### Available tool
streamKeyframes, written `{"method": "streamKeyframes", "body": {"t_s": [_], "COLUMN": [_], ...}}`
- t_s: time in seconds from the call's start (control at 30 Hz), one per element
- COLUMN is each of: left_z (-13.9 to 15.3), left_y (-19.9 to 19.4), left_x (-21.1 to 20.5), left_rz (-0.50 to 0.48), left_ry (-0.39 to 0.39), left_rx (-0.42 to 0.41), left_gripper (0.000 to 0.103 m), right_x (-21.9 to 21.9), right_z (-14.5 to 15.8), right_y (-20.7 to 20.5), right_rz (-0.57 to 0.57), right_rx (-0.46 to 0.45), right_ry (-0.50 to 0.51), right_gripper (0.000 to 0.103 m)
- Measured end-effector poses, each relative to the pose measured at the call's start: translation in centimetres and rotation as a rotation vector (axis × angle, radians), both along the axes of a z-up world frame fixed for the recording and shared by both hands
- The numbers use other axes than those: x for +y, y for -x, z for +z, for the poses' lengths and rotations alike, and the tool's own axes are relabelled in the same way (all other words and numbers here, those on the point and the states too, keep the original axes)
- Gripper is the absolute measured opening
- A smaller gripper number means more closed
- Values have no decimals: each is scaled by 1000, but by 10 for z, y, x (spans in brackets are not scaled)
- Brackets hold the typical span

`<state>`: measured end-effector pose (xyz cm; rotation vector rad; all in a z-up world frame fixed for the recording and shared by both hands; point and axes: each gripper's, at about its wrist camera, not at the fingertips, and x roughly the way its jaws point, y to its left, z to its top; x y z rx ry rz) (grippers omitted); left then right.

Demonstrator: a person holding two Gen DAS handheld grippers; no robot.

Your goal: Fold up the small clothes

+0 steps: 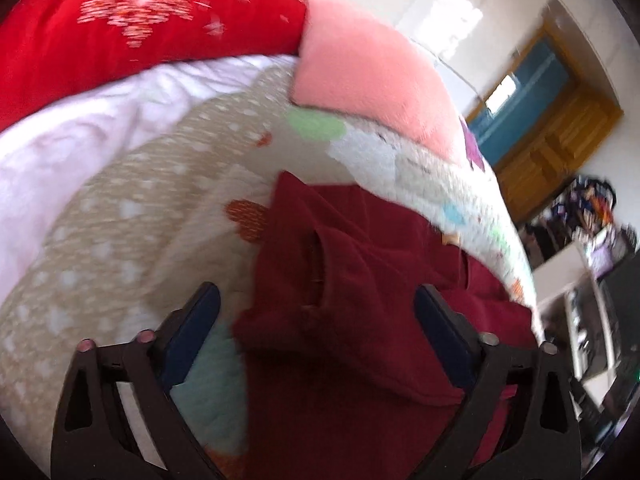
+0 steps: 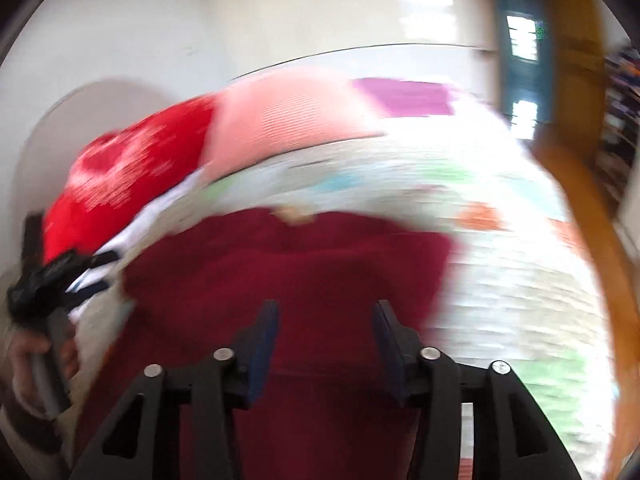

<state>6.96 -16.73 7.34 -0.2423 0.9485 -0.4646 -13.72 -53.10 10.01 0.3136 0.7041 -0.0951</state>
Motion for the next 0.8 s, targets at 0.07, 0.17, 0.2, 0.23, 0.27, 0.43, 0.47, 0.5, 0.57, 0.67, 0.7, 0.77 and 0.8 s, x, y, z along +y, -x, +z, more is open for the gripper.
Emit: {"method": "streamKeyframes", "body": {"t_s": [0.07, 0.17, 0.2, 0.23, 0.27, 0.43, 0.47, 0.5, 0.57, 0.67, 0.7, 0.77, 0.8], "left_z": [-8, 1, 6, 11, 14, -14, -14, -11, -2, 13, 17, 20, 20], "left_y": [-6, -7, -8, -9, -10, -22, -20, -16, -11, -1, 3, 8, 7], "left_x": [-19, -29, -27, -23, -18, -5, -1, 4, 12, 13, 11, 4, 1], "left_rz": [-36, -56, -57, -51, -32, -2, 1, 10, 29, 39, 37, 29, 30], "left_ry": [-98, -155, -154, -148, -156, -201, -180, -150, -98, -42, -44, -58, -63], "left_rx": [13, -57, -70, -87, -110, -36, -36, -36, -29, -58, -74, -101, -106], "left_gripper": [39, 30, 25, 19, 14, 14, 14, 14, 14, 20, 29, 46, 47], "right_x": [-28, -35, -27, -20, -12, 1, -1, -5, -16, -15, -12, -4, -2], "right_z": [-10, -24, -26, -26, -26, -49, -45, -39, -20, -6, -4, -9, -14], "right_y": [-2, -16, -23, -26, -26, -15, -14, -13, -11, -22, -29, -50, -55], "right_rz": [-86, -40, -11, 9, 20, 40, 36, 25, -12, -35, -30, -15, -16], "right_rx": [69, 117, 133, 151, 162, 224, 220, 208, 116, 69, 72, 88, 101], "right_ry": [-30, -62, -32, 19, 78, 181, 163, 125, 23, 34, 59, 104, 108], "right_gripper": [48, 34, 28, 26, 25, 25, 25, 25, 25, 25, 25, 25, 25]}}
